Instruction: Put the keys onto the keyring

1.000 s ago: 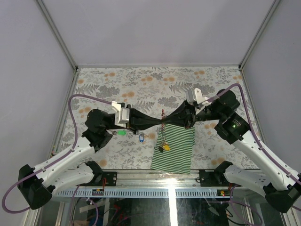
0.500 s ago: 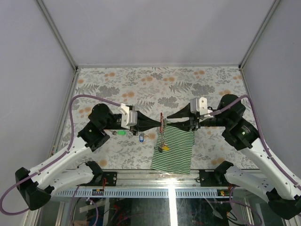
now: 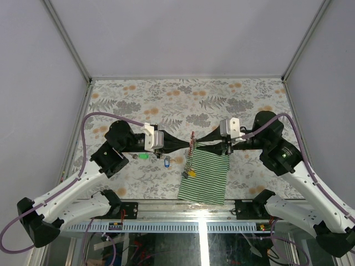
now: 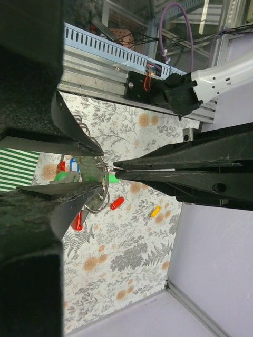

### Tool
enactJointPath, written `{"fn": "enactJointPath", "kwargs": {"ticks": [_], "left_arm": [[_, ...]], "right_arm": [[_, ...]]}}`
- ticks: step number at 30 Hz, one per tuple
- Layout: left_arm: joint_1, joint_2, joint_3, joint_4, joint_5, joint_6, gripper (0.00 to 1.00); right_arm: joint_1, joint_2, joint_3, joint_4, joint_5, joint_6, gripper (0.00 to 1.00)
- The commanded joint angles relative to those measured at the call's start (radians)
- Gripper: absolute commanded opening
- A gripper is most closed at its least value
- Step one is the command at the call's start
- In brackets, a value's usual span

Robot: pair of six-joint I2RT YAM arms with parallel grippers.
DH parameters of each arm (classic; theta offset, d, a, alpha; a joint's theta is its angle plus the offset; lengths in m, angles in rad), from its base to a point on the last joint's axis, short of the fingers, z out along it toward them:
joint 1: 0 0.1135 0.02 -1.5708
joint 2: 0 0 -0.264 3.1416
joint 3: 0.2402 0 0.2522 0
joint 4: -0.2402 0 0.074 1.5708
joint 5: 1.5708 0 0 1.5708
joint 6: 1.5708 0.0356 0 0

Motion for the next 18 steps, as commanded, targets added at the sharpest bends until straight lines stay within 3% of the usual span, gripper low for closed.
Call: {"fn": "enactJointPath", "kwargs": {"ticks": [1, 18], "left_arm": [[-0.005, 0.003, 0.042, 0.034, -0.03, 0.024, 0.0], [-0.006, 0.007, 0.052, 0.036, -0.025, 0.018, 0.0]], "right_arm": [[0.002, 0.012, -0.006, 0.042, -0.048, 0.015, 0.31], [0.002, 0.043, -0.03, 0.095, -0.026, 0.052, 0.32]]}}
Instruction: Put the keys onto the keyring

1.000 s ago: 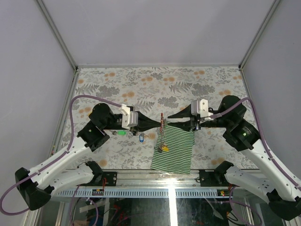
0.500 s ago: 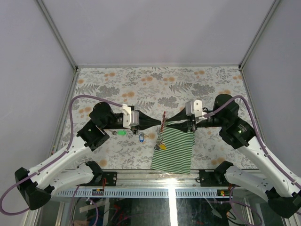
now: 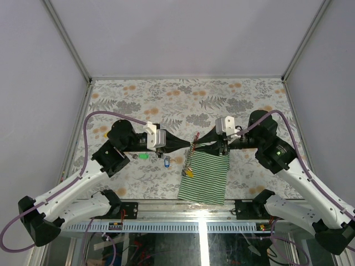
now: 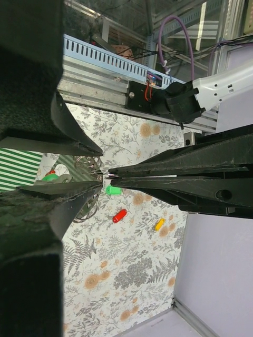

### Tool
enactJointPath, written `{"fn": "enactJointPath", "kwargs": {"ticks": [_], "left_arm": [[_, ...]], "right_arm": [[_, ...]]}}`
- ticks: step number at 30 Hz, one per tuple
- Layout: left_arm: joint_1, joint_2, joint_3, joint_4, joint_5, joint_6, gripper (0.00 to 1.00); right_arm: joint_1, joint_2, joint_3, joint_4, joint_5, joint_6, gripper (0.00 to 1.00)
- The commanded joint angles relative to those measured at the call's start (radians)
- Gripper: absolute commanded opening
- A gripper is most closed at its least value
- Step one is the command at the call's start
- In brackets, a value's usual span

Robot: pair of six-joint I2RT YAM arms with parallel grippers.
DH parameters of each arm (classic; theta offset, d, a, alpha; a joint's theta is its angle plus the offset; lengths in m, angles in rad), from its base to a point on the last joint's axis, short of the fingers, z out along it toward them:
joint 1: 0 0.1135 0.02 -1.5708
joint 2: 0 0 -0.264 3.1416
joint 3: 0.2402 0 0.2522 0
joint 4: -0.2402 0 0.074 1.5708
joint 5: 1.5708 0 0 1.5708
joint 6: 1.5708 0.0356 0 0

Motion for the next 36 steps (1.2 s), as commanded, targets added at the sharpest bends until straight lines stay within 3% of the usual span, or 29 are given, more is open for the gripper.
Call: {"fn": "enactJointPath", "kwargs": {"ticks": [1, 21, 29, 35, 36], "left_arm": [[-0.005, -0.009, 0.048, 0.051, -0.007, 0.017, 0.0], [-0.005, -0.005, 0.059, 0.035, -0.004, 0.012, 0.0], [-0.005, -0.018, 0.048, 0.028, -0.013, 0.003, 0.0], [-0.005, -0.025, 0.04, 0.034, -0.037, -0.029, 0.01], [-0.005, -0.03, 0.038, 0.037, -0.052, -0.044, 0.05]], "right_arm": [[0.002, 0.011, 0.003, 0.058, 0.006, 0.011, 0.31], [0.003, 0.038, 0.008, 0.097, 0.022, 0.047, 0.19], [0.005, 0.061, 0.006, 0.126, 0.003, 0.081, 0.0], [0.007, 0.04, -0.028, 0.184, 0.03, 0.077, 0.0], [0.006, 0.026, -0.044, 0.209, 0.047, 0.062, 0.0]]}}
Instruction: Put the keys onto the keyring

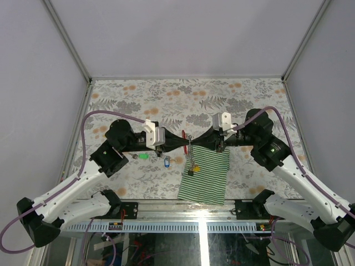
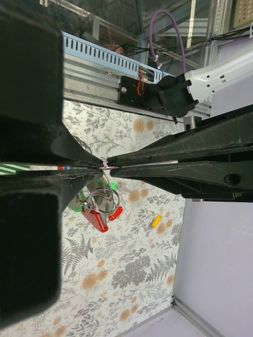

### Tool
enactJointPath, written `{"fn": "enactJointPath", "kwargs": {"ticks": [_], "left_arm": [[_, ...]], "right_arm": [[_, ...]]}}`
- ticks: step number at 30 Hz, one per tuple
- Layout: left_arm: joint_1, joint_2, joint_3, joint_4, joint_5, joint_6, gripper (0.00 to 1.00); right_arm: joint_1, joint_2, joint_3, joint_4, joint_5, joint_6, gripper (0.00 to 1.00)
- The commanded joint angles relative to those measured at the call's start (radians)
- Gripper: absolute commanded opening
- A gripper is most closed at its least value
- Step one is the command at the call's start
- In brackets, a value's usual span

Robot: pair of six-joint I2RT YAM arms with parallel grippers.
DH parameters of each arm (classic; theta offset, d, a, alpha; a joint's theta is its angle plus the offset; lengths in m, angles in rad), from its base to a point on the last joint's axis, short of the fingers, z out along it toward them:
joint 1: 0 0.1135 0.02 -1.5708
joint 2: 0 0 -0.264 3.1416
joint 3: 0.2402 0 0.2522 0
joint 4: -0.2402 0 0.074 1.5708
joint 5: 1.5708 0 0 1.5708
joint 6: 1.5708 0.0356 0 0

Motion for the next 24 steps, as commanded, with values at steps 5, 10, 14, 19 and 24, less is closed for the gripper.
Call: {"fn": "enactJointPath", "kwargs": {"ticks": [5, 10, 14, 19, 24], "left_arm": [[-0.006, -0.06, -0.008, 0.051, -0.17, -0.185, 0.37], [-0.006, -0.147, -0.048, -0.04, -0.361, -0.313, 0.5], [-0.005, -0.187, -0.073, -0.132, -0.538, -0.434, 0.51], [-0.004, -0.157, -0.071, -0.256, -0.675, -0.603, 0.51], [-0.004, -0.072, -0.065, -0.344, -0.72, -0.714, 0.51]], "right_arm": [[0.007, -0.104, -0.137, 0.183, 0.112, -0.142, 0.0], [0.006, -0.164, -0.17, 0.091, 0.18, -0.346, 0.0], [0.006, -0.213, -0.205, 0.054, 0.212, -0.491, 0.0], [0.007, -0.271, -0.253, 0.067, 0.236, -0.616, 0.0], [0.006, -0.316, -0.293, 0.113, 0.274, -0.692, 0.0]]}}
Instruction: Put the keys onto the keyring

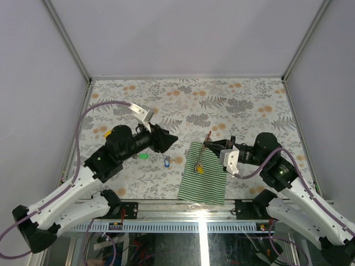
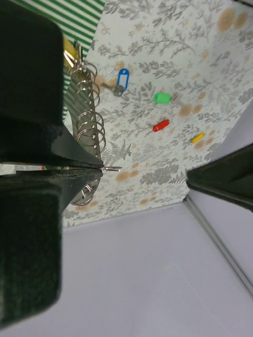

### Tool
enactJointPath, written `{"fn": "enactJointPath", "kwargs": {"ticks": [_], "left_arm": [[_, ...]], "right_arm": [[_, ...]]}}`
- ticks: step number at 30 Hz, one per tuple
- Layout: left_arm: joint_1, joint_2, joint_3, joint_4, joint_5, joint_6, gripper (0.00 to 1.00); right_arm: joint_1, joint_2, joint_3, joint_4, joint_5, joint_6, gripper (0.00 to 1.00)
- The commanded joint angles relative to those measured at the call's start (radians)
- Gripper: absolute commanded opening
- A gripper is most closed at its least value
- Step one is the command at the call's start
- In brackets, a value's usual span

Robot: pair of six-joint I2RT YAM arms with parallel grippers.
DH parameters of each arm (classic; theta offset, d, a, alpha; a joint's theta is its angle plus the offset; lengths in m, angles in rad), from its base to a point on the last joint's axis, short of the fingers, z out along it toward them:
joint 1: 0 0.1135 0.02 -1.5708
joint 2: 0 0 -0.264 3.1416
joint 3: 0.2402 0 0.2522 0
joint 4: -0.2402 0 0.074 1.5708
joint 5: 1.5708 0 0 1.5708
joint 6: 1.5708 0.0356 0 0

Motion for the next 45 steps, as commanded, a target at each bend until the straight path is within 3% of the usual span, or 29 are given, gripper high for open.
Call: {"fn": "enactJointPath", "kwargs": {"ticks": [1, 19, 25, 30, 39, 45], "left_arm": [[-0.003, 0.074, -0.006, -0.112, -0.098, -0.144, 0.51], [-0.004, 0.198, -0.118, -0.042, -0.203, -0.164, 0.55], [-0.005, 0.271, -0.083, -0.146, -0.238, -0.2, 0.53], [-0.008, 0.334, -0.06, -0.27, -0.353, -0.299, 0.51], [-0.007, 0.531, 0.113, -0.418, -0.291, 0.022, 0.56], [-0.007, 0.659, 0.156, -0.43, -0.296, -0.019, 0.54]], "right_arm": [[0.006, -0.04, -0.006, 0.1, 0.044, -0.122, 0.0], [0.014, -0.049, 0.068, 0.003, 0.131, -0.302, 0.0], [0.035, -0.072, 0.059, -0.045, 0.179, -0.314, 0.0], [0.034, -0.103, 0.004, -0.027, 0.19, -0.263, 0.0], [0.035, -0.124, -0.036, -0.029, 0.178, -0.216, 0.0], [0.035, -0.133, -0.038, -0.044, 0.177, -0.203, 0.0]]}}
